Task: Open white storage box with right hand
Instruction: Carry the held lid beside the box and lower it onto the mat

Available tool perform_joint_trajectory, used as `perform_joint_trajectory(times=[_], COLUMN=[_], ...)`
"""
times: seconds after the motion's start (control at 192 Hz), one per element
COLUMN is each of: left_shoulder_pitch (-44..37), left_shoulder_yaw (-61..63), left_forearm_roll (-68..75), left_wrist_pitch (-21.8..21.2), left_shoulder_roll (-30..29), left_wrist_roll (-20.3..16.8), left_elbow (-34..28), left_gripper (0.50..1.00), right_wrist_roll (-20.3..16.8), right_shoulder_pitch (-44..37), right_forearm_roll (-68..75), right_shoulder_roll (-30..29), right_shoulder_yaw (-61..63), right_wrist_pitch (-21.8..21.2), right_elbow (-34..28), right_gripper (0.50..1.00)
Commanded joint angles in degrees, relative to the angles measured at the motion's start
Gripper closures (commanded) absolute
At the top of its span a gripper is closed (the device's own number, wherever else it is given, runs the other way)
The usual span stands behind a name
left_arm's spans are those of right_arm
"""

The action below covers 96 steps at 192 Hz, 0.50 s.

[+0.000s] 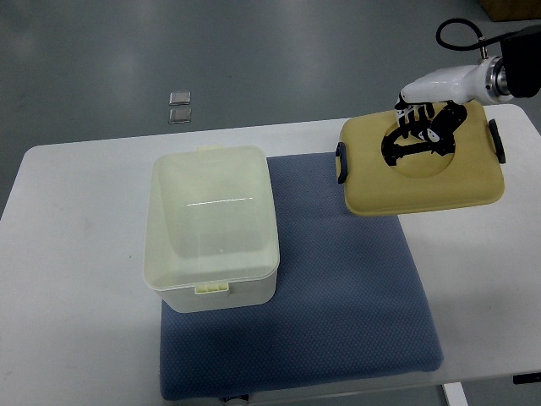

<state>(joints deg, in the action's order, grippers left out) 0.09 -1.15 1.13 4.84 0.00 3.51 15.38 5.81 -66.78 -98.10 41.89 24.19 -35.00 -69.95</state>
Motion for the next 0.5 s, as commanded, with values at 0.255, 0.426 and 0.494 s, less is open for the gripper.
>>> perform_joint_trajectory(times=[0.255,0.426,0.494], left_shoulder_pitch=[0.0,0.0,0.0], left_shoulder_yaw=[-0.1,-0.1,-0.1], left_forearm_roll=[0.0,0.0,0.0], left_wrist_pitch=[0.0,0.0,0.0], left_shoulder_roll=[0.0,0.0,0.0], left_wrist_roll=[0.0,0.0,0.0], left_elbow=[0.0,0.0,0.0], left_gripper=[0.500,0.500,0.500], right_wrist_roll=[0.0,0.0,0.0], right_shoulder_pitch=[2.1,3.2,3.5], right_forearm_roll=[-0.1,-0.1,-0.1], right_shoulder_roll=[-0.4,-0.8,-1.2], right_shoulder_yaw=[0.1,0.1,0.1], right_wrist_pitch=[0.0,0.0,0.0], right_elbow=[0.0,0.0,0.0], right_gripper=[1.000,1.000,1.000])
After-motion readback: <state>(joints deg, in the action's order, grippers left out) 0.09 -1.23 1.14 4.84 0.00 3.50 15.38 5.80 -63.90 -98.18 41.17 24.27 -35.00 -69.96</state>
